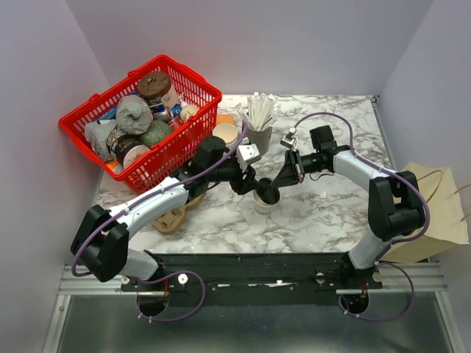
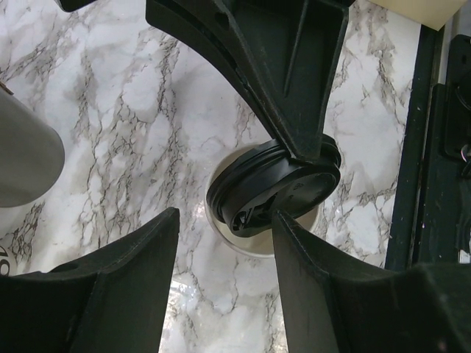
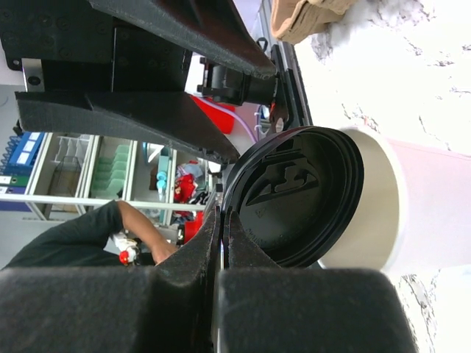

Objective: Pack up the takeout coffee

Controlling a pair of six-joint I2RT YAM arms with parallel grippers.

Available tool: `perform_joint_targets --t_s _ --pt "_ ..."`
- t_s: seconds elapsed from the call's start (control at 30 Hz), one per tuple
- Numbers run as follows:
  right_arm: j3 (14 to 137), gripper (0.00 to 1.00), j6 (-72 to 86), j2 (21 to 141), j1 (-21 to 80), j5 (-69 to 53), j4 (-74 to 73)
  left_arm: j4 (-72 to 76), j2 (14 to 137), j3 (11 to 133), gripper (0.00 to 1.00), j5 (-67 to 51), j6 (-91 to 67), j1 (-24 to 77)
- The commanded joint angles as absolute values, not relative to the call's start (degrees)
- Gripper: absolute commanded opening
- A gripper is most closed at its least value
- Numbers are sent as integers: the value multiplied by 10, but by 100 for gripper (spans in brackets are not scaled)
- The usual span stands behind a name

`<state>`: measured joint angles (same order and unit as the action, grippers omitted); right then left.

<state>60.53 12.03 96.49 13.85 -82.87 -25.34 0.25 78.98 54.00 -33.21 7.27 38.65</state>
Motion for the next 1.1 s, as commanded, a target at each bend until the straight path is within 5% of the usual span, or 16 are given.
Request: perform_joint_targets --t_s 0.0,0.43,0.77,1.07 --pt "604 9 127 965 133 -806 -248 45 808 543 62 -350 86 393" --pt "599 18 130 959 121 -771 -254 50 811 538 62 -357 86 396" --pt "613 35 82 962 116 -716 -308 55 813 533 62 -359 79 399" --pt "612 38 61 958 114 -693 -332 65 825 529 61 -361 76 402"
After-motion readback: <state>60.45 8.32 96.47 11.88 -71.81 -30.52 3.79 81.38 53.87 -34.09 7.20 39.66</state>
